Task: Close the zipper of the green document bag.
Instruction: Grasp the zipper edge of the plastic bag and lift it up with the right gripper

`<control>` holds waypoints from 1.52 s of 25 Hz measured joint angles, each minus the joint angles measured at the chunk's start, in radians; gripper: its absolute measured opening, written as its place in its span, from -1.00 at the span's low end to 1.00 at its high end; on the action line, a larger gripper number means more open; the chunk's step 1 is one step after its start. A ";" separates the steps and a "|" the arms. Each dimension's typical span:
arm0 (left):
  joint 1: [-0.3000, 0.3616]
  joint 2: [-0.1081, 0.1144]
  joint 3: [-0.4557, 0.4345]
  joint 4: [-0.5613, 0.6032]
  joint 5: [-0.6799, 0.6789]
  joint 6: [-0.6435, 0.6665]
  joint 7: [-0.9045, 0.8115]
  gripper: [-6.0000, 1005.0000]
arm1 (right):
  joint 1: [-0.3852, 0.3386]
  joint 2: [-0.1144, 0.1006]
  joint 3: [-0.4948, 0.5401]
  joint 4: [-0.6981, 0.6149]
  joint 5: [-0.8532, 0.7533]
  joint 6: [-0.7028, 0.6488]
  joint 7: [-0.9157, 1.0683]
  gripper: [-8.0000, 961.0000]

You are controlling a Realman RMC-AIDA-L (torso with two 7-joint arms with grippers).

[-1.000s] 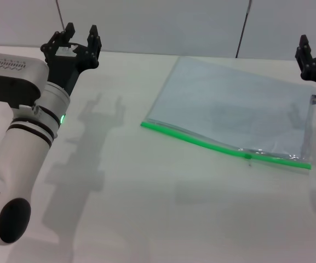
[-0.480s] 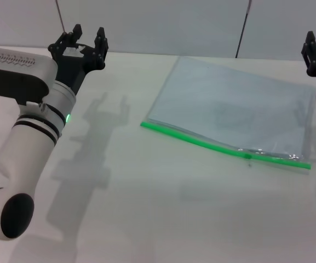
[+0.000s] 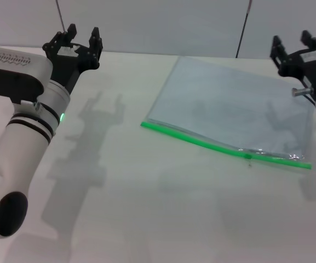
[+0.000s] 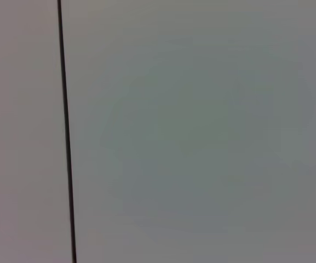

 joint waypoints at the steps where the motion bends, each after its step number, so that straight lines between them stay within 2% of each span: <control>1: 0.000 0.002 0.000 0.000 0.000 0.000 0.000 -0.01 | -0.010 -0.012 0.010 -0.037 -0.007 -0.055 -0.010 0.27; 2: 0.000 0.002 0.000 0.000 0.000 0.000 0.000 -0.01 | -0.017 -0.022 0.018 -0.063 -0.009 -0.091 -0.016 0.27; 7: 0.000 0.002 0.001 0.000 0.000 0.000 0.000 -0.01 | -0.066 -0.101 0.040 -0.206 -0.014 -0.307 -0.074 0.26; 9: 0.000 0.001 0.001 0.000 0.000 -0.001 0.000 -0.01 | -0.101 -0.118 0.040 -0.260 -0.015 -0.365 -0.136 0.26; 12: 0.003 0.003 0.000 0.000 0.000 -0.013 0.000 -0.01 | -0.165 -0.122 0.053 -0.339 -0.016 -0.444 -0.262 0.26; 17: 0.007 -0.002 -0.006 0.017 -0.001 -0.027 0.001 -0.01 | -0.276 -0.107 0.118 -0.471 -0.016 -0.620 -0.445 0.26; 20: 0.008 -0.004 -0.008 0.023 -0.005 -0.027 0.001 -0.01 | -0.331 -0.089 0.169 -0.553 -0.025 -0.735 -0.551 0.26; 23: 0.010 -0.004 -0.008 0.024 -0.007 -0.027 0.002 -0.01 | -0.391 -0.055 0.219 -0.607 -0.077 -0.812 -0.643 0.26; 24: 0.010 -0.003 -0.008 0.025 -0.008 -0.028 0.002 -0.01 | -0.422 -0.026 0.247 -0.626 -0.145 -0.843 -0.674 0.26; 25: 0.011 -0.003 -0.008 0.025 -0.009 -0.028 0.002 -0.01 | -0.422 -0.026 0.247 -0.626 -0.145 -0.843 -0.674 0.26; 26: 0.013 -0.002 -0.008 0.025 -0.009 -0.028 0.002 -0.01 | -0.442 0.008 0.266 -0.632 -0.233 -0.858 -0.680 0.26; 27: 0.017 -0.002 -0.009 0.025 -0.009 -0.028 0.002 -0.01 | -0.442 0.008 0.266 -0.632 -0.233 -0.858 -0.680 0.26; 29: 0.021 -0.002 -0.010 0.025 -0.009 -0.028 0.002 -0.01 | -0.453 0.034 0.272 -0.628 -0.317 -0.857 -0.680 0.26; 31: 0.022 -0.001 -0.010 0.025 -0.009 -0.028 0.002 -0.01 | -0.457 0.041 0.269 -0.625 -0.357 -0.854 -0.679 0.26; 38: 0.032 0.002 -0.011 0.026 -0.009 -0.028 0.002 -0.01 | -0.459 0.039 0.261 -0.636 -0.391 -0.916 -0.682 0.25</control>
